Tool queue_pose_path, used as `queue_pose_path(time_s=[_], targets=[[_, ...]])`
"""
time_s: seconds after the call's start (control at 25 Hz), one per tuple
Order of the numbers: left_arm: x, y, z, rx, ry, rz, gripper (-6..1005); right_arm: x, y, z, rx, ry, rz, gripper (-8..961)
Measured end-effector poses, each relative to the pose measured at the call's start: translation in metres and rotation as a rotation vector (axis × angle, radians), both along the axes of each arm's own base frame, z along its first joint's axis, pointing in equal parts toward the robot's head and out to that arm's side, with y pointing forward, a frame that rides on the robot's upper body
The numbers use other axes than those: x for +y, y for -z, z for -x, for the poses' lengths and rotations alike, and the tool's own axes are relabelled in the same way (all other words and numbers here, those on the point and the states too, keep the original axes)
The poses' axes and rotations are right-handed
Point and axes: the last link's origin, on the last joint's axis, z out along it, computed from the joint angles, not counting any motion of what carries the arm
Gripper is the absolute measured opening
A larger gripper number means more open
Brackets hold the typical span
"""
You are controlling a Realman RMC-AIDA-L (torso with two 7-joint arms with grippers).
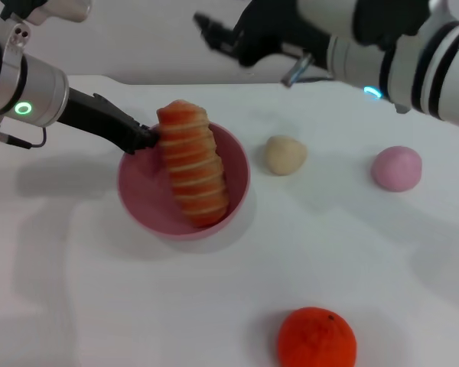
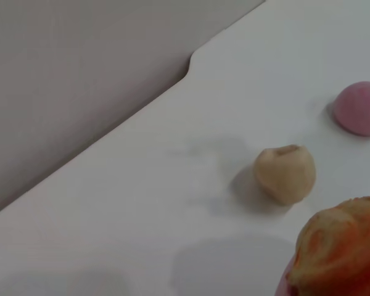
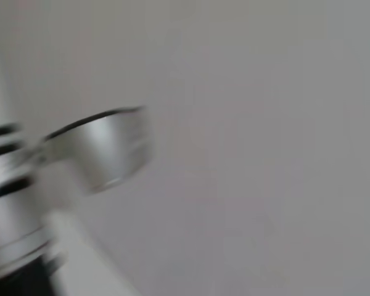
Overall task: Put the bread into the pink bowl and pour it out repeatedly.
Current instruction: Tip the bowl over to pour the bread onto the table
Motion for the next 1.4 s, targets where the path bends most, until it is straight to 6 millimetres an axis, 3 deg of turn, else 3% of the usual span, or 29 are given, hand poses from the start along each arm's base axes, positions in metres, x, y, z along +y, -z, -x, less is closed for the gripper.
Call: queue_pose_path(time_s=[0.28,0.48,0.64,1.12,1.4], targets=[[0.002,0.004,0.001,-0.007,0.001,-0.028,43,0.010,0.000,-0.032,0.216,0.020,-0.278,595],[0.002,0.014,0.000,-0.024,0.012,-0.033,44,-0.002,-0.008,-0.076,0.496,0.025,-0.514,595],[0.003,0.016,-0.004,-0.056,0.019,-0.042,44,-0.006,-0.021,-0.104,0.624,0.047,-0.587,595],[0.007,0.048,-0.044,-0.189,0.126,-0.090,43,-0.026,-0.058,-0.203,0.598,0.228,-0.823,594],[0.004,0.080,-0.066,-0.249,0.244,-0.168,44,-0.043,-0.064,-0.231,0.561,0.281,-0.884,593]])
